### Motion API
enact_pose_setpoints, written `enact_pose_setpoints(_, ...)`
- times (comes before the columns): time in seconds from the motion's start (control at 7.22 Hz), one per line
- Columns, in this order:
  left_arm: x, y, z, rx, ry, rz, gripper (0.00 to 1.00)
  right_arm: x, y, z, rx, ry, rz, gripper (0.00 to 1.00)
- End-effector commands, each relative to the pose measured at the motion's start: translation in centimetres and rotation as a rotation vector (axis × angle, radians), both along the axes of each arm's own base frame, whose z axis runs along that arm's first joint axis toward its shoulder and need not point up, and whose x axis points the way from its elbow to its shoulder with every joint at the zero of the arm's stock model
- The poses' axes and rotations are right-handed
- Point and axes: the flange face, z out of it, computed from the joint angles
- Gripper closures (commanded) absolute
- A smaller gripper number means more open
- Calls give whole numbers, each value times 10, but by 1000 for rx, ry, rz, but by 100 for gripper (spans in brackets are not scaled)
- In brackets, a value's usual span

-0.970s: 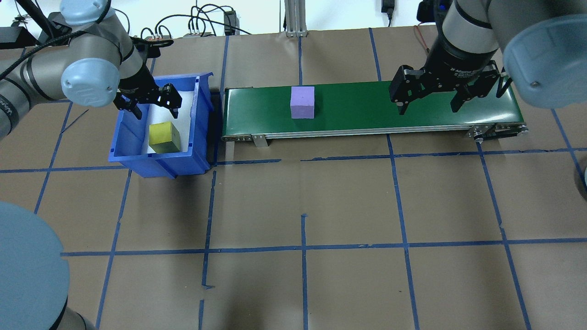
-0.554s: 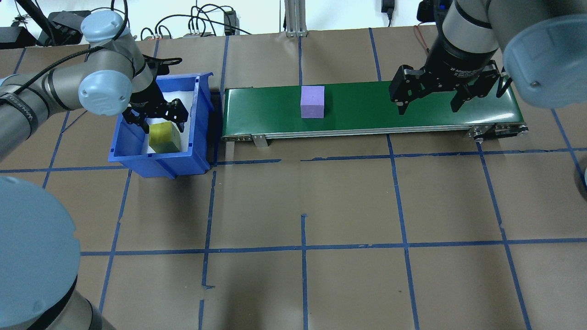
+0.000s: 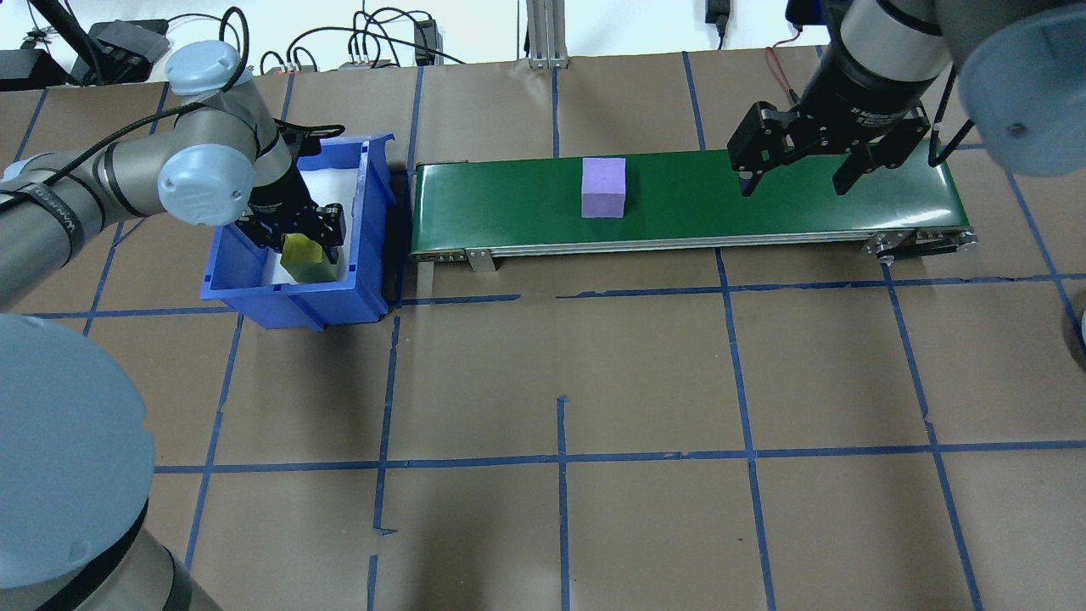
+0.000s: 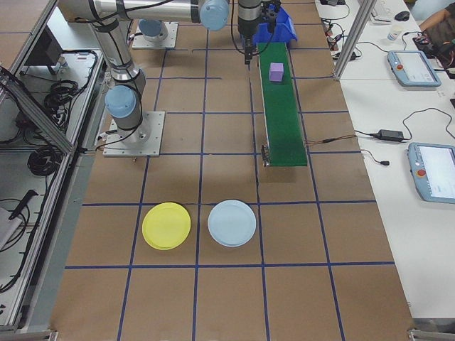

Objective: Move block left to right into plate

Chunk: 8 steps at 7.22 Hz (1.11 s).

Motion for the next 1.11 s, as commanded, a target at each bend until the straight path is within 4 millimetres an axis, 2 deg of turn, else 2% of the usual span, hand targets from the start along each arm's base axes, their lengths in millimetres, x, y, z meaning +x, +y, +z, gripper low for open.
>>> enact_pose_setpoints(0.0,2,-15,50,-97,-16,9,69,-52,-28,-5,-17,-70,-8,0)
enact_pose_setpoints(0.14,2,-25,88,-152,-18,31,69,-90,-45,-19,-2,-76,-61,0)
enact_pose_setpoints(0.28,-7,-23,116,-138,-10,108,68,-138,-70,-33,1,-80,-54,0)
enact_pose_setpoints(0.42,-44,-20,141,-177,45,93,68,-177,-99,-50,1,-127,-74,0)
enact_pose_setpoints(0.55,-99,-16,153,-232,78,13,68,-196,-116,-80,32,-158,-81,0)
enact_pose_setpoints(0.69,-144,-13,153,-295,87,-54,68,-203,-130,-106,23,-157,-73,0)
enact_pose_setpoints(0.83,-178,-5,134,-263,92,-111,68,-208,-144,-134,23,-157,-60,0)
enact_pose_setpoints(0.97,-202,0,106,-241,85,-138,63,-210,-149,-154,45,-164,-61,0)
